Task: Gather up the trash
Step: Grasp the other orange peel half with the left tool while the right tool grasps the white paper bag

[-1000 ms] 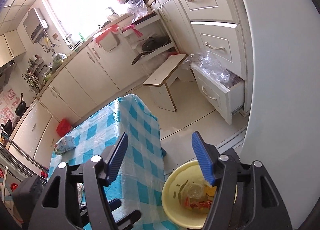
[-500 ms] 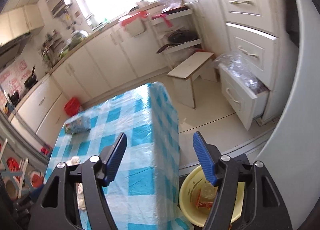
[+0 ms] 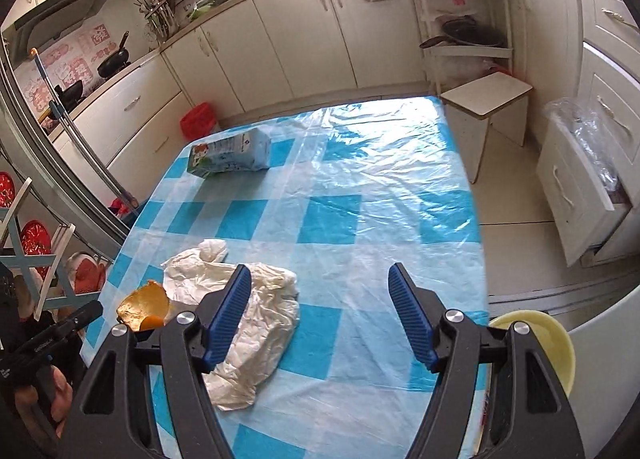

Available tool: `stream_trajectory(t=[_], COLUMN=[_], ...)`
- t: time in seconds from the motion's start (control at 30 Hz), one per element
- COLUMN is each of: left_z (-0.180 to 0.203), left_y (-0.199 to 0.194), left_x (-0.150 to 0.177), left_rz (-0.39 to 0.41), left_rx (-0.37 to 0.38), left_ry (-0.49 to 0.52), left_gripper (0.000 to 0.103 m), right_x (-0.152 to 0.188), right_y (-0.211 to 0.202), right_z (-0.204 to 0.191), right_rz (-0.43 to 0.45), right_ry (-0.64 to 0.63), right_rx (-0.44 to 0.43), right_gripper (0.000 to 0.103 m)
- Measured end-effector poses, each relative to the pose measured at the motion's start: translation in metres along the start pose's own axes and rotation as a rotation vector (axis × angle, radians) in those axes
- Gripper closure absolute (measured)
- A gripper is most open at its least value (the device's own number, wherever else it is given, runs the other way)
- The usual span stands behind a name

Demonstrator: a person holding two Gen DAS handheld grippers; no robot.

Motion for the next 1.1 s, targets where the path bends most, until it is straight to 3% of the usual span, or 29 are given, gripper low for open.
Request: stream_trajectory(t=[0.23, 0.47, 0.5, 0.53, 0.6, 0.67, 0.9, 1.1], left_z=[0.002, 0.018, 0.020, 0.021, 0.021, 0.020, 0.015, 0.011], left_y=[0.035, 0.044, 0.044, 0.045, 0.045, 0.045, 0.036, 0.023], left_x=[0.007, 0.014, 0.015, 0.017, 0.019, 0.019, 0.017, 0.014], left_rz=[-0.047, -0.049, -0.046, -0.047, -0.045, -0.050, -0.032, -0.008], left_rx=[0.000, 0.021, 0.024, 0.028, 0.021, 0.029, 0.047, 0.049], left_ry=[0.008, 0.058, 0.063, 0.067, 0.076, 0.074, 0.062, 0.051], left_gripper=[0.046, 0.047, 0.050, 0.059, 0.065, 0.080, 0.081, 0.081], right_x=[0.011, 0.026, 0.026, 0.026, 0.027, 0.026, 0.019, 0.013], right_y=[0.040, 0.064, 0.064, 0.065, 0.064, 0.062, 0.040, 0.016], right_z=[-0.024, -0.038, -0.040, -0.042, -0.044, -0.045, -0.031, 0.000], right_rz=[-0.085, -0.149, -0.139, -0.143, -0.152, -0.148, -0.109, -0.068], right_ry=[0.002, -0.041, -0.054, -0.058, -0.052, -0.063, -0.032, 0.012], right_rx=[-0.012, -0.017, -0.015, -0.023, -0.045, -0.050, -0.069, -0.031], right_gripper=[0.035, 0.035, 0.041, 0.056, 0.060, 0.063, 0.065, 0.065])
Point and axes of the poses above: each gripper's, at about its wrist camera, not at the fingertips, and y roughly the way its jaws point, z to its right, x to its underside, the point moved 5 cm from there along y, roughly the way its jaws point, and after that the axes turned 10 degrees about z, right-handed, at the moved point
